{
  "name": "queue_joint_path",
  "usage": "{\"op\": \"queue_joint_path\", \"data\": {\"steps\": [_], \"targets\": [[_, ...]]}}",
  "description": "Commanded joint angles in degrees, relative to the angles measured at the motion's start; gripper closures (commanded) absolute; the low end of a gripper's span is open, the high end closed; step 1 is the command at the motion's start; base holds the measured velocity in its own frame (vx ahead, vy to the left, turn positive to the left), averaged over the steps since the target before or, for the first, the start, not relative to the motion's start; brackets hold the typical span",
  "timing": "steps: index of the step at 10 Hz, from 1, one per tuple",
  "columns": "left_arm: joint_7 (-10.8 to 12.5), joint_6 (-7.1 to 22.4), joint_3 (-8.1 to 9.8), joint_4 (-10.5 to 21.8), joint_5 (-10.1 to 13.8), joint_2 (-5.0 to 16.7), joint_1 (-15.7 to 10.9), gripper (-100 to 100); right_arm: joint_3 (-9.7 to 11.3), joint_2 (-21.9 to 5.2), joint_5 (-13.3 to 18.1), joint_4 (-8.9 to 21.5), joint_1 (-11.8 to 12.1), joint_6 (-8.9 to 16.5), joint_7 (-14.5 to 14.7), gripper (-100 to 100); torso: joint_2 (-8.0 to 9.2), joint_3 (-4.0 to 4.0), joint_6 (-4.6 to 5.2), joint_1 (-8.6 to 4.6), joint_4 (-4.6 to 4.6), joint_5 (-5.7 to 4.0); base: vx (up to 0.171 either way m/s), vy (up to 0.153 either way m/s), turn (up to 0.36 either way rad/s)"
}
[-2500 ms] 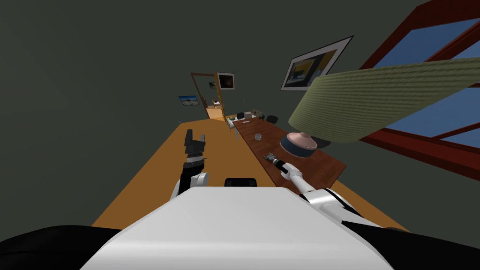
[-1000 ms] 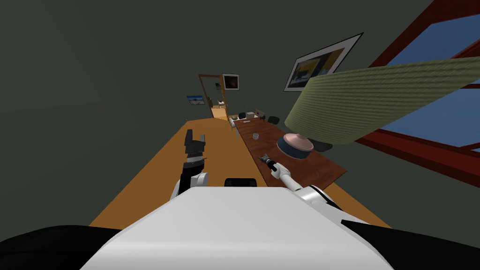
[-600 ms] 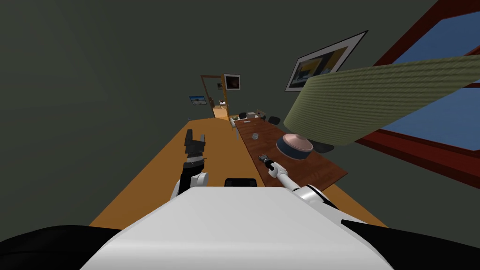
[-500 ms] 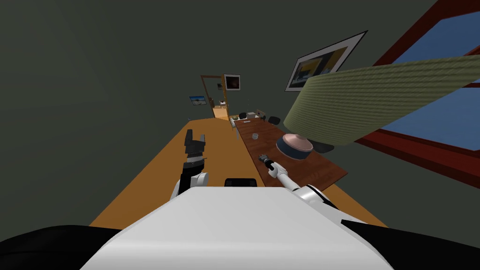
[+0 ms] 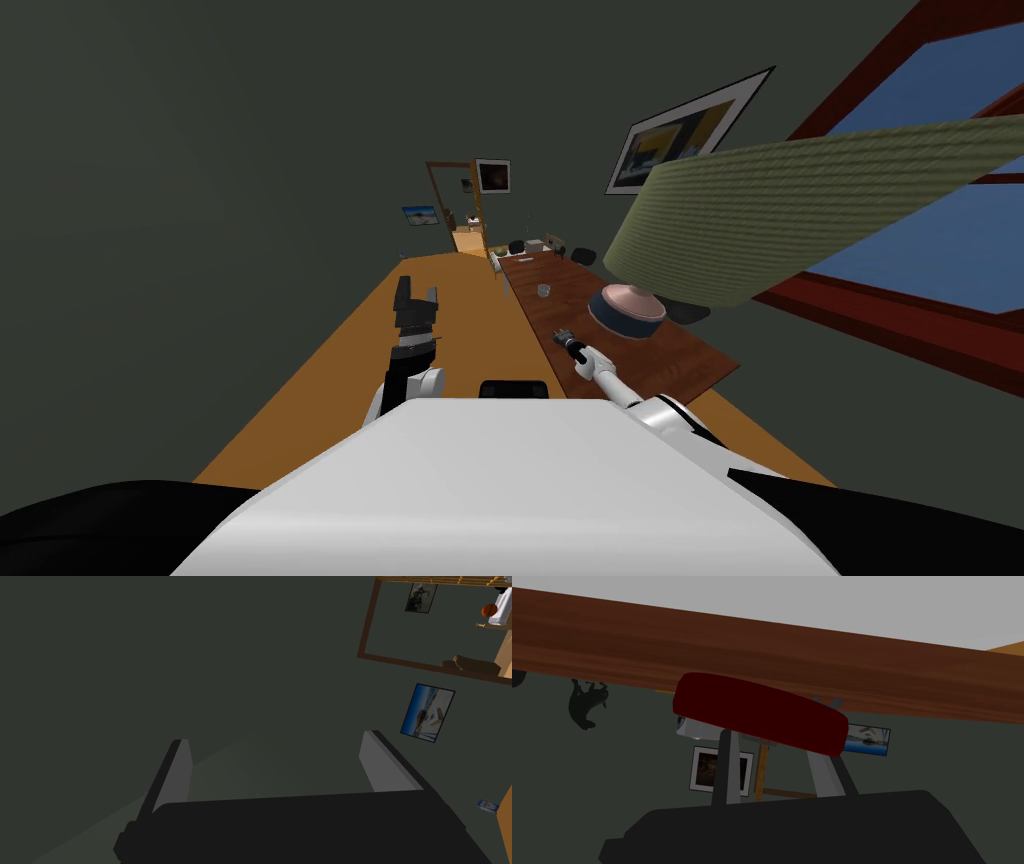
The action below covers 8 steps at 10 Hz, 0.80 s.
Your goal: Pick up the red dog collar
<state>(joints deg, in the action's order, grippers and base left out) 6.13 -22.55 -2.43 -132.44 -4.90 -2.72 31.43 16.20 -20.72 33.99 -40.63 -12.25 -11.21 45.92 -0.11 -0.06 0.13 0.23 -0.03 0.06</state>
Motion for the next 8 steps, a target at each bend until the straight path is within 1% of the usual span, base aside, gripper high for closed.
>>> {"op": "queue_joint_path", "data": {"steps": [1, 6, 7, 8], "targets": [[0.00, 0.00, 0.00, 0.00, 0.00, 0.00, 0.00, 0, -1.07, -0.29, 0.82, 1.11, 0.14, -1.72, -0.06, 100, 0.00, 0.00, 0.00, 0.00, 0.00, 0.00, 0.026, 0.113, -0.114], [0.00, 0.00, 0.00, 0.00, 0.00, 0.00, 0.00, 0, -3.41, -5.26, 6.24, 3.64, 1.42, -10.84, -4.73, 100, -0.17, -0.11, -0.09, 0.18, -0.05, 0.00, 0.048, 0.116, -0.092], [0.00, 0.00, 0.00, 0.00, 0.00, 0.00, 0.00, 0, -3.41, -5.26, 6.24, 3.64, 1.42, -10.84, -4.73, 100, -0.19, -0.12, -0.11, 0.13, -0.06, -0.02, 0.030, 0.074, -0.038], [0.00, 0.00, 0.00, 0.00, 0.00, 0.00, -0.01, 0, -3.88, -6.25, 7.32, 4.14, 1.67, -12.66, -5.67, 100, -0.15, -0.10, -0.16, 0.05, -0.05, -0.06, 0.028, 0.094, -0.054]]}}
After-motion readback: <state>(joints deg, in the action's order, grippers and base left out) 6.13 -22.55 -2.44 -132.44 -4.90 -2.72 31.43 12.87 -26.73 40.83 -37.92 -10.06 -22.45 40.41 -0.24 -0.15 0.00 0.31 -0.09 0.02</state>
